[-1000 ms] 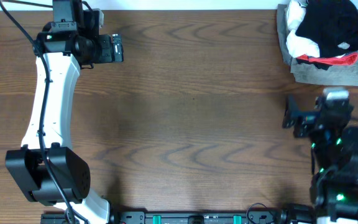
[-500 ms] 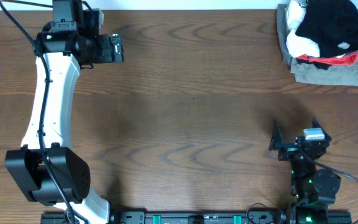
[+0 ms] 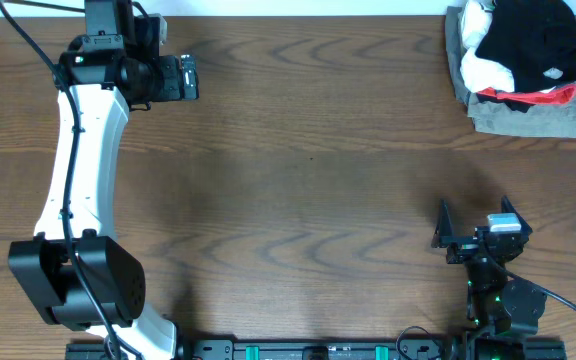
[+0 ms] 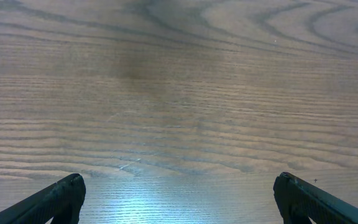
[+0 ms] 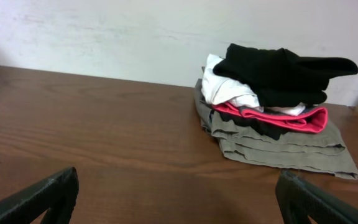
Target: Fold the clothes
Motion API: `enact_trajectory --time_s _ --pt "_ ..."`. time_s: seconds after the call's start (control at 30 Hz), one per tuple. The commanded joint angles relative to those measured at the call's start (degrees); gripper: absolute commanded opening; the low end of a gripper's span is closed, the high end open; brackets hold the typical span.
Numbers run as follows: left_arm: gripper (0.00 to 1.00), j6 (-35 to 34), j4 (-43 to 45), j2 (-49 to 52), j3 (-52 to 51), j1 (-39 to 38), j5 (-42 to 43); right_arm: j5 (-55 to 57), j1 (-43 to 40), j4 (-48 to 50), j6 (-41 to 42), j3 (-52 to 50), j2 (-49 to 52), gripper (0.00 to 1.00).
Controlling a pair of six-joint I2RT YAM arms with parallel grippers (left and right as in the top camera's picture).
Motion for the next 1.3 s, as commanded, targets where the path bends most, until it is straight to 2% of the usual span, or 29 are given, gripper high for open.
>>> enact_trajectory --time_s 0.0,0.93,1.07,1.17,1.27 --pt "0.98 0.8 0.0 0.7 -0.3 0.2 -0.5 0.4 0.7 -0.3 -0.5 -0.1 -0.6 0.99" --pt "0.98 0.8 -0.3 0.6 -0.3 0.2 -0.5 0.4 0.7 -0.3 -0.5 -0.1 -0.5 0.99" --pt "0.98 0.7 -0.3 -1.9 -0.3 -0.5 0.2 0.4 0.7 -0.3 -0.5 -0.1 -0.5 0.99" --pt "0.98 0.8 2.7 -4.8 -0.6 -1.6 0.1 0.4 0.7 -0.3 -0.5 -0.1 -0.5 0.99" --pt "0.98 0.9 9.5 -9.1 -4.1 -2.6 0.1 0.4 0.7 -0.3 -0.5 -0.1 -0.5 0.99"
